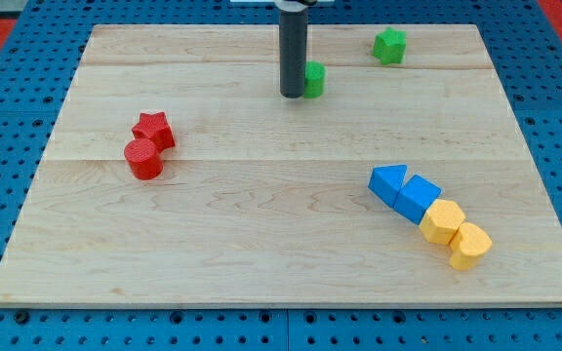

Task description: Separate the red blocks from each other

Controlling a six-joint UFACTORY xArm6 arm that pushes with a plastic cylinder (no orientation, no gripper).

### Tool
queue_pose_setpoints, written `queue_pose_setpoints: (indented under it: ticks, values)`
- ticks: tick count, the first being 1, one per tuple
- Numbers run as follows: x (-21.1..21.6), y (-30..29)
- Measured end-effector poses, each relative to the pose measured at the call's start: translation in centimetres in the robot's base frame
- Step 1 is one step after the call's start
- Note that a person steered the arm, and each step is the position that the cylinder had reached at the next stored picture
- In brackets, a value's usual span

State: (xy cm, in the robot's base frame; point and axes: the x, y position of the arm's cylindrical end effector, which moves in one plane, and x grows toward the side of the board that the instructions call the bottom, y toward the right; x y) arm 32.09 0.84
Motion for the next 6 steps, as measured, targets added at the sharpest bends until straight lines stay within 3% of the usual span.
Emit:
queue_pose_setpoints:
  ticks: [1,3,5,6]
  values:
    - [0.9,-1.1]
    - [10.7,-3.5]
    - [11.2,-20.9]
    - [10.9,-24.6]
